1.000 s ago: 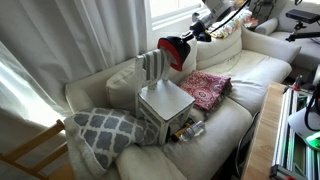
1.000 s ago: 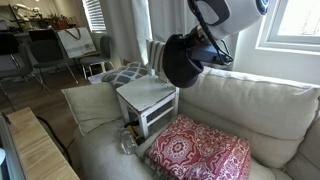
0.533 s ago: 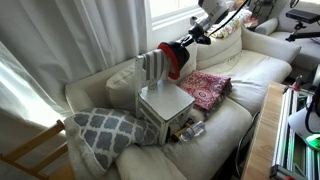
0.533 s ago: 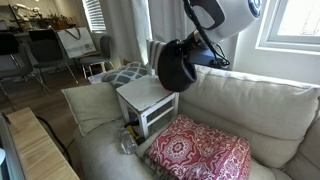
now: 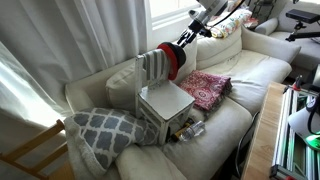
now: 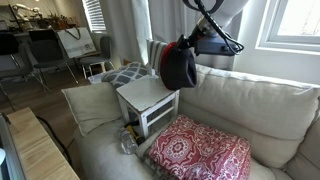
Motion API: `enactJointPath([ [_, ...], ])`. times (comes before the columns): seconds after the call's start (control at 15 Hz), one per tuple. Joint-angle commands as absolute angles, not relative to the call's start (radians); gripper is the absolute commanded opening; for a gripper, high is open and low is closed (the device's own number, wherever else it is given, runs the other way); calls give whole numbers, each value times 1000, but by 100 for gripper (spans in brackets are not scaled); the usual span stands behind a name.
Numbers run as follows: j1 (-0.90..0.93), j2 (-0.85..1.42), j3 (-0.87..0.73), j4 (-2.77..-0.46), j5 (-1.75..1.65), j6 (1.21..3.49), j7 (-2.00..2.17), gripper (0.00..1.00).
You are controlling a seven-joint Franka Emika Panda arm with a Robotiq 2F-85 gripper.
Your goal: Pick up the stack hats from the middle sofa seat and put them on the chair ear, remove the black hat from the stack on the chair ear and put it on the chair seat
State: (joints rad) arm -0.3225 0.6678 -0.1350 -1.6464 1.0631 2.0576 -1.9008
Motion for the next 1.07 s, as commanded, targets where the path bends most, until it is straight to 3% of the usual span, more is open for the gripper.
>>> enactJointPath([
  [0.0,-291,614,-138,-1685,995,2121,-1848,100],
  [0.47,-259,539,-112,-1705,954,2152,-1680,100],
  [0.6,-252,533,-103,-1709,950,2153,-1645,86],
  [0.73,-245,528,-94,-1715,948,2149,-1612,82],
  [0.8,-238,527,-92,-1720,944,2155,-1595,75],
  [0.87,-234,527,-89,-1724,942,2154,-1579,80],
  [1.0,-228,529,-83,-1729,938,2162,-1553,80],
])
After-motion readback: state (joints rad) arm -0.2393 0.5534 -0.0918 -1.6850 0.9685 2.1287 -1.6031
